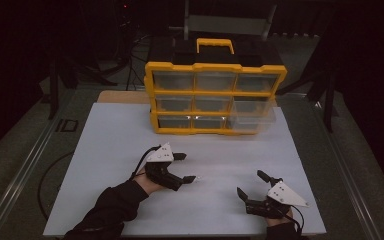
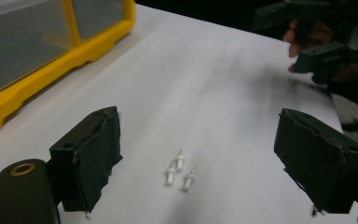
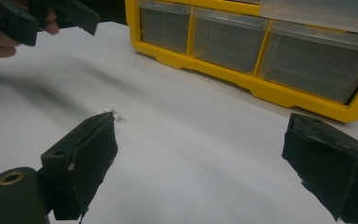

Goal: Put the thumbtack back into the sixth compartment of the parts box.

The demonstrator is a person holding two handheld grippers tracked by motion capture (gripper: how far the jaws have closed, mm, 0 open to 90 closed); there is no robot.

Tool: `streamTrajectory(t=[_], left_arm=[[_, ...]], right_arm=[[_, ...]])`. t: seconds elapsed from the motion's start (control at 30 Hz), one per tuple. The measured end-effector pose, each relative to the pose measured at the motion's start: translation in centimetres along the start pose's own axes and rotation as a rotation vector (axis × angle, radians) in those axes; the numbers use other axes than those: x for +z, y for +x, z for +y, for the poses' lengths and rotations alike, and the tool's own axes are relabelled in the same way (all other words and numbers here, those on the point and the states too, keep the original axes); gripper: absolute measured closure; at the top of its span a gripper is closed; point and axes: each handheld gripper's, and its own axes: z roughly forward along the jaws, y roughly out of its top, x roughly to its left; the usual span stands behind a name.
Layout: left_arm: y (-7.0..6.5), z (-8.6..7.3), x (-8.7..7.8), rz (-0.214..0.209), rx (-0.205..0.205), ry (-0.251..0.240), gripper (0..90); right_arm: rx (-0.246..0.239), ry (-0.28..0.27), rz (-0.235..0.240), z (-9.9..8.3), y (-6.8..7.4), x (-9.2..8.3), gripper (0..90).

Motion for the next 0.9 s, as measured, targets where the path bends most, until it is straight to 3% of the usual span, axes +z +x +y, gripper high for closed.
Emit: streamTrajectory(t=[0.17, 0.33, 0.57, 0.9], left_arm=[[0.7, 0.0, 1.2, 0.029, -0.011, 0.06, 18.9], [1.1, -0.2, 2.2, -0.001, -0.034, 0.107, 29.4], [1.3, -0.7, 3.2, 0.007, -0.046, 0.165, 45.3], [1.6, -1.4, 4.2, 0.001, -0.06, 0.227, 57.4]], right_arm=[[-0.009, -0.001, 0.013, 0.0, 0.3, 0.2, 9.5], [-0.011, -0.001, 0.011, 0.1, 0.3, 0.1, 9.4], [-0.019, 0.01, 0.008, 0.0, 0.3, 0.3, 9.5], [-0.025, 0.012, 0.012, 0.0, 0.3, 0.3, 9.5]])
